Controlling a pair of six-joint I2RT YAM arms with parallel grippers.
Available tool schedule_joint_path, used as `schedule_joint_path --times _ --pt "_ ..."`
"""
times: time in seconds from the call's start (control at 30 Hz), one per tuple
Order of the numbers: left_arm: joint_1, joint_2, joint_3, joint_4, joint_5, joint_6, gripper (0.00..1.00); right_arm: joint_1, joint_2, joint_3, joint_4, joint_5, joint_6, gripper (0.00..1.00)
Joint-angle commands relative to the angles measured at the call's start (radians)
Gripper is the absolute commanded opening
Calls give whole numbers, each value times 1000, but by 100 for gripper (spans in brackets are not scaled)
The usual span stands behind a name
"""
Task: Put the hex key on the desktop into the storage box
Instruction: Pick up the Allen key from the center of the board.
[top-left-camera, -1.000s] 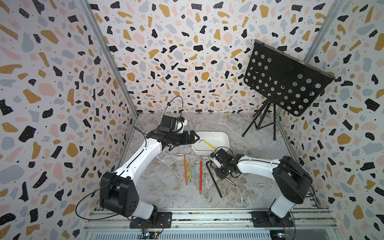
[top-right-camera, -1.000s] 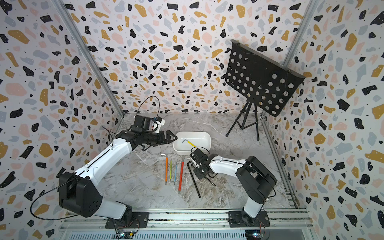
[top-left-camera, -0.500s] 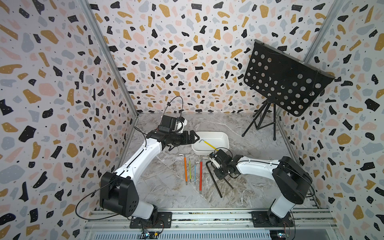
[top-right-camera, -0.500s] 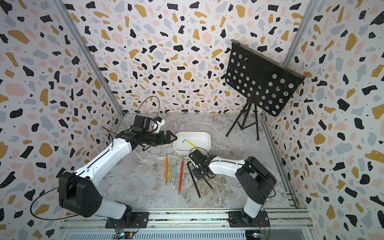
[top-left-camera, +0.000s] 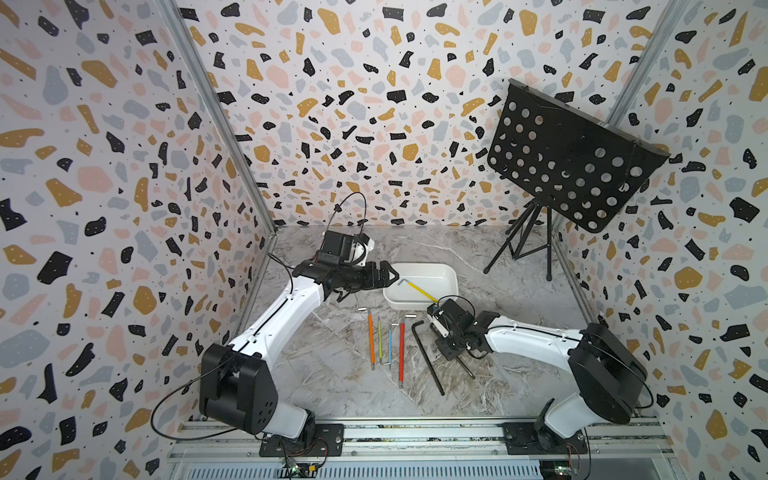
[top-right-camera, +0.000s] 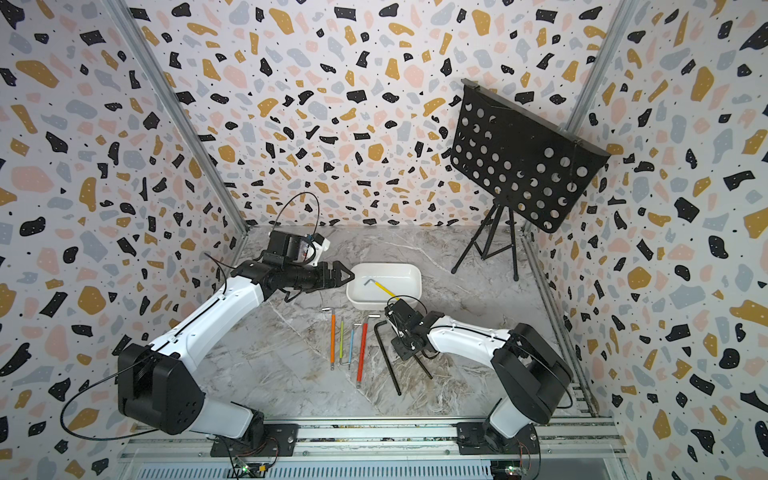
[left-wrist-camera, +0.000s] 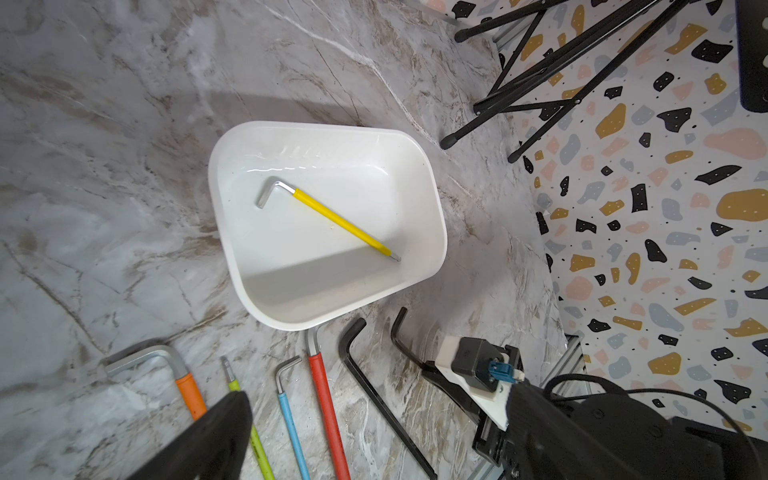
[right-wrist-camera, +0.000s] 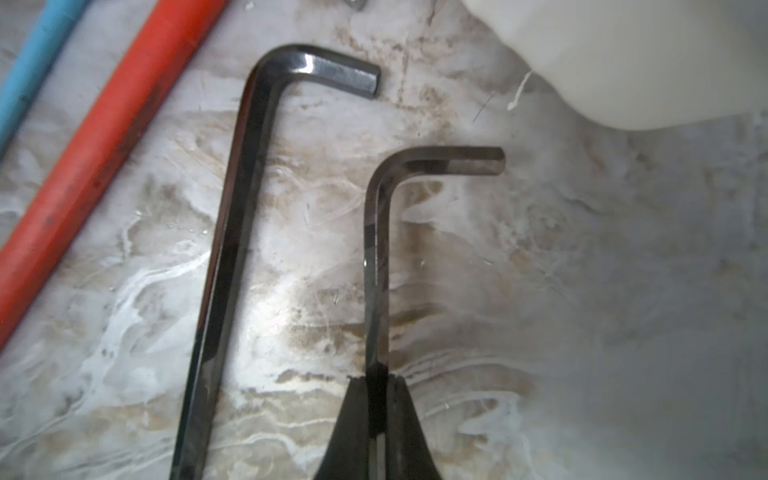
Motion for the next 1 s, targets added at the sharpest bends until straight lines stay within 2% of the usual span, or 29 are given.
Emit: schedule_joint_path --times 0.0,0.77,0.97 --pt "-3 -10 -7 9 -12 24 100 -2 -64 10 -52 32 11 0" --pt "-2 -35 -11 18 1 29 100 -15 -198 24 -70 -9 60 0" --pt "-2 -49 -24 42 15 21 100 -44 -256 41 -98 -64 82 0"
